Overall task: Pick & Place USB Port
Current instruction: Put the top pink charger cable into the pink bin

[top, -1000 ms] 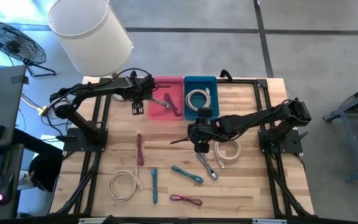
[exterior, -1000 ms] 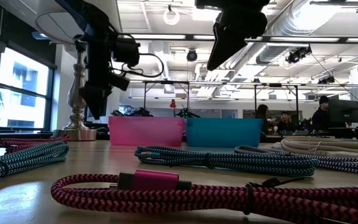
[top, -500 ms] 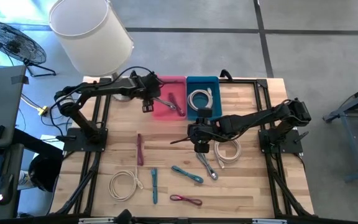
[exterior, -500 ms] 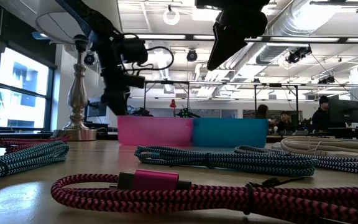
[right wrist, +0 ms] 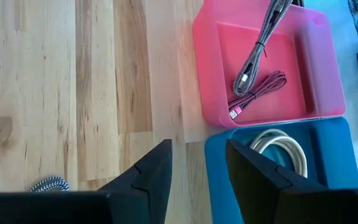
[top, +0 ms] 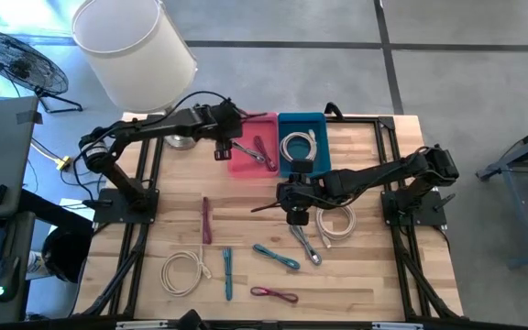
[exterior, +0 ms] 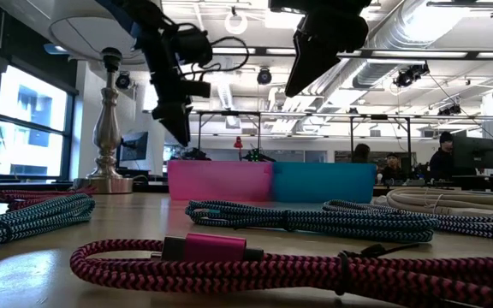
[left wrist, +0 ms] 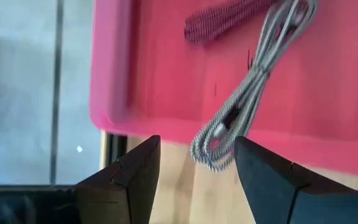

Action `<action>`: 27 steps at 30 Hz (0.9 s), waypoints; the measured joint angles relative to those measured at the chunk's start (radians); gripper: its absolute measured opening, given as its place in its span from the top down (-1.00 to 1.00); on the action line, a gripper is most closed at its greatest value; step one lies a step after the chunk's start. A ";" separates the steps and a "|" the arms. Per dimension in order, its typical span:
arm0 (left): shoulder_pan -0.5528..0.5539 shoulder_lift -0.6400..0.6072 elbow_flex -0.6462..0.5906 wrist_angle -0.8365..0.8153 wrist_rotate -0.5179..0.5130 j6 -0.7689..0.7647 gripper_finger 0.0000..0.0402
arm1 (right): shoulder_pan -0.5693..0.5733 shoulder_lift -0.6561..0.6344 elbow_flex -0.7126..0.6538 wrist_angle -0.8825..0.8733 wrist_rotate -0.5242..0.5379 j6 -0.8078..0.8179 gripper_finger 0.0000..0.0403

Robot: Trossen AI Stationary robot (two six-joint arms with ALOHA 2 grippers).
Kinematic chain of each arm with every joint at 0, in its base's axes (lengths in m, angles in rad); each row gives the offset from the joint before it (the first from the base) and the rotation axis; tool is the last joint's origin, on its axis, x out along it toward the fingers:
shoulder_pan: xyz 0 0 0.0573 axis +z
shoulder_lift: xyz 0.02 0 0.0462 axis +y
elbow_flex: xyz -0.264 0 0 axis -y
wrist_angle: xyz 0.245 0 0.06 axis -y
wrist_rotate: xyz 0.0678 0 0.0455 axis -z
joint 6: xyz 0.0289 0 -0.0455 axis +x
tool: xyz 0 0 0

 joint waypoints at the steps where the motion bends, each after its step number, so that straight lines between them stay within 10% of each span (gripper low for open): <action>1: -0.008 0.000 0.006 0.004 -0.002 0.000 0.00 | 0.000 0.000 0.000 0.000 0.000 0.000 0.30; 27: -0.040 -0.001 0.006 -0.138 -0.237 -0.046 0.00 | 0.000 0.000 0.000 0.000 -0.034 0.009 0.30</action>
